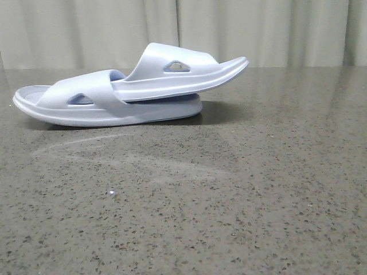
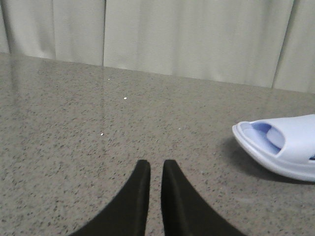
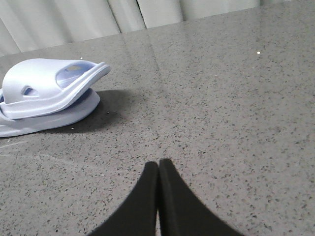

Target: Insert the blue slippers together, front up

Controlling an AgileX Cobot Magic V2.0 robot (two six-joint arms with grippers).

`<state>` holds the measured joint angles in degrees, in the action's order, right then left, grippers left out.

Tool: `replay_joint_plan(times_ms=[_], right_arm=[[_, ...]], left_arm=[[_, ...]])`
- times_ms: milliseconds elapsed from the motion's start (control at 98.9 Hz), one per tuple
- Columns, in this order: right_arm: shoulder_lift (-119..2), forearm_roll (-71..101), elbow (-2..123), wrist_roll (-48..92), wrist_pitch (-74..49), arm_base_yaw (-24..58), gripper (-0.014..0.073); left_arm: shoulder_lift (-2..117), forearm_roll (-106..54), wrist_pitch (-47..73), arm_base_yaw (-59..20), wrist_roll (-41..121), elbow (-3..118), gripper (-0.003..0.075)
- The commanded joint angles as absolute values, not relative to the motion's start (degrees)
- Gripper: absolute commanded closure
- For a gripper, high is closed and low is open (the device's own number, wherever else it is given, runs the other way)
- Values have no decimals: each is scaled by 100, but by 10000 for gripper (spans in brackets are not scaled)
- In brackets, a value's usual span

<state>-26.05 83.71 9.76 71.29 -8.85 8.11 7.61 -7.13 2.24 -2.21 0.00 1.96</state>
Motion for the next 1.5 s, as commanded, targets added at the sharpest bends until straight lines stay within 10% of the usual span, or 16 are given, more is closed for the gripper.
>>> replay_joint_plan(times_ms=[0, 1486], right_arm=[[-2599, 8433, 1129, 7208, -889, 807, 683], [-2599, 8279, 1116, 7208, -549, 807, 683]], left_arm=[[559, -497, -293, -112, -153, 6, 705], [315, -478, 258, -91, -153, -69, 705]])
